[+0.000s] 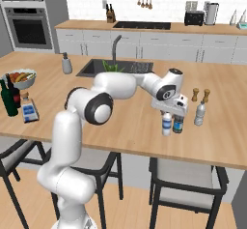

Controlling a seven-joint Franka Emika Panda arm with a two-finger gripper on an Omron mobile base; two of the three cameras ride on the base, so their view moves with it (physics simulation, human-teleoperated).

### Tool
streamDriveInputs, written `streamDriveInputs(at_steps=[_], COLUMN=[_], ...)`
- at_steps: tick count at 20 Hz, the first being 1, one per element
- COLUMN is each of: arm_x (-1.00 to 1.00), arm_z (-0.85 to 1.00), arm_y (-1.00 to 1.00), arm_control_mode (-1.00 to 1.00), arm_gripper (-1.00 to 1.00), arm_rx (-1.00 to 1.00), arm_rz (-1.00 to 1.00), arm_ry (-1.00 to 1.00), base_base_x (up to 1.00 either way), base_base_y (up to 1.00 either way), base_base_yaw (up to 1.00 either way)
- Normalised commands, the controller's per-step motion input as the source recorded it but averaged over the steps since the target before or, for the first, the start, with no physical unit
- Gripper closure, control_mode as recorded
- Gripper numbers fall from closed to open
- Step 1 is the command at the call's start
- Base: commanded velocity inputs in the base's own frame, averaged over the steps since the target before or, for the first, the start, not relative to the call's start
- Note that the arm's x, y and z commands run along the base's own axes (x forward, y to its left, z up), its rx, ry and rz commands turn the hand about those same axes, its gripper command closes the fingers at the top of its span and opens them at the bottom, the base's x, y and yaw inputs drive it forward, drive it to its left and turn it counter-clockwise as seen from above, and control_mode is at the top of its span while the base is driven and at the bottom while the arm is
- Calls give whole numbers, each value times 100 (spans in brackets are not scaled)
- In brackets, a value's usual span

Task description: Move the plastic bottles in the middle to the plastics group, and the glass bottles in the middle to the glass group.

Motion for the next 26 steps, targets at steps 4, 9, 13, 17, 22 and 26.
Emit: streamDriveInputs(at_steps=[4, 9, 13, 17, 22, 26], arm_x=[0, 4, 3, 0, 0, 0], arm_z=[-35, -31, -34, -27, -9, 0], arm_y=[-1, 0, 0, 0, 0, 0], arm_control_mode=[-100, -100, -100, -100, -100, -100], arm_gripper=[100, 100, 100, -100, -100, -100], arm_rx=[0, 0, 0, 0, 0, 0], arm_rz=[0, 0, 0, 0, 0, 0], arm_ry=[-1, 0, 0, 0, 0, 0], base_base_x=[0, 0, 0, 0, 0, 0], base_base_y=[0, 0, 0, 0, 0, 0], base_base_yaw=[0, 0, 0, 0, 0, 0])
